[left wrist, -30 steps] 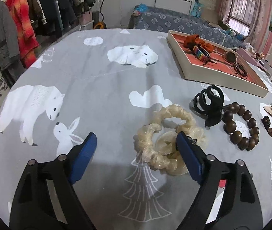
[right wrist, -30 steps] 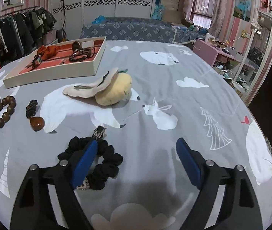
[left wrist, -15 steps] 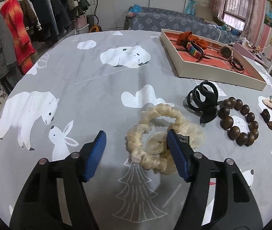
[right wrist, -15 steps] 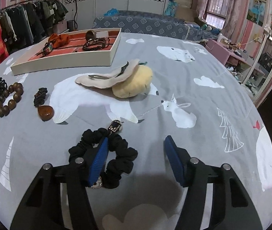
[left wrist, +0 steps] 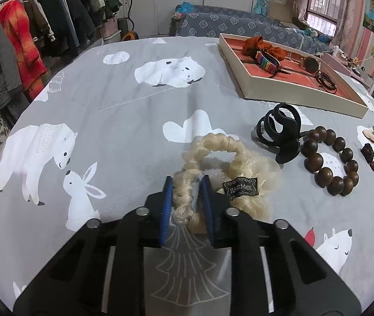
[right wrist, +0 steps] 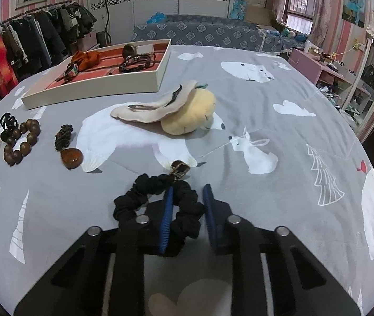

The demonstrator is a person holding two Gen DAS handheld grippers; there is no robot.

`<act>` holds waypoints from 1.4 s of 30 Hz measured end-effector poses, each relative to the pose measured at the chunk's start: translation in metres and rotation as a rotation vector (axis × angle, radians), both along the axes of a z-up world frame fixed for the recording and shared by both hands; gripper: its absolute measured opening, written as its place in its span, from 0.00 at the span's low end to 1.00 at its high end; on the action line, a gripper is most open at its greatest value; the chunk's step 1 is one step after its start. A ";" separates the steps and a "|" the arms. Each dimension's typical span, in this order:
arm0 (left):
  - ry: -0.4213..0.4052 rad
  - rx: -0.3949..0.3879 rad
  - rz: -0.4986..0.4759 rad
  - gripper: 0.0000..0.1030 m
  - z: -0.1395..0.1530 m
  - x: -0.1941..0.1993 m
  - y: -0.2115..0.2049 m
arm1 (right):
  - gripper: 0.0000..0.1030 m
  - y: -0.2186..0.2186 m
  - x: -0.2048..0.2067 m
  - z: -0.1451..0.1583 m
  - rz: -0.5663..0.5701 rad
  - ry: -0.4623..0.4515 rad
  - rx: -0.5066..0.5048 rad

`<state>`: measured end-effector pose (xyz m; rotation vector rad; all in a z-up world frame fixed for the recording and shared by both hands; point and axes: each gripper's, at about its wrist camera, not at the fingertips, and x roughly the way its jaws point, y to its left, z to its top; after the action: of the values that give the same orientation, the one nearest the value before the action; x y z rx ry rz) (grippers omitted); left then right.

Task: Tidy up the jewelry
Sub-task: 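Carry the cream and black scrunchies into the wooden tray with both tools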

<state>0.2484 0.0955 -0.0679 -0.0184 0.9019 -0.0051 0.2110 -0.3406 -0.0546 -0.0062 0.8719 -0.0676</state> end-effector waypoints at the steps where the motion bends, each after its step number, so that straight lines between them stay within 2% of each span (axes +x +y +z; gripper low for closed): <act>1: 0.000 0.000 0.000 0.15 0.000 0.000 0.000 | 0.20 0.000 0.000 0.000 -0.001 0.000 -0.001; 6: -0.003 0.006 0.005 0.09 0.001 -0.001 0.000 | 0.14 0.000 0.000 0.001 -0.008 -0.004 -0.015; 11: -0.021 0.015 0.017 0.08 0.005 -0.004 0.001 | 0.12 0.000 -0.006 0.008 -0.006 -0.049 -0.013; 16: -0.075 0.041 0.012 0.07 0.023 -0.008 -0.005 | 0.12 0.001 -0.009 0.023 0.001 -0.118 0.002; 23: -0.155 0.012 -0.014 0.07 0.062 -0.003 -0.019 | 0.12 0.009 0.001 0.052 0.031 -0.203 0.012; 29: -0.244 0.004 -0.056 0.07 0.106 0.021 -0.049 | 0.12 0.021 0.025 0.090 0.063 -0.289 0.028; 34: -0.292 -0.008 -0.098 0.07 0.129 0.048 -0.083 | 0.12 0.039 0.060 0.122 0.106 -0.347 0.056; 42: -0.317 -0.057 -0.125 0.07 0.143 0.103 -0.122 | 0.12 0.063 0.122 0.135 0.151 -0.374 0.100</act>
<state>0.3510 -0.0262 0.0751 -0.0139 0.5844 -0.1468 0.3328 -0.2776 0.0804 0.0335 0.4980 0.1143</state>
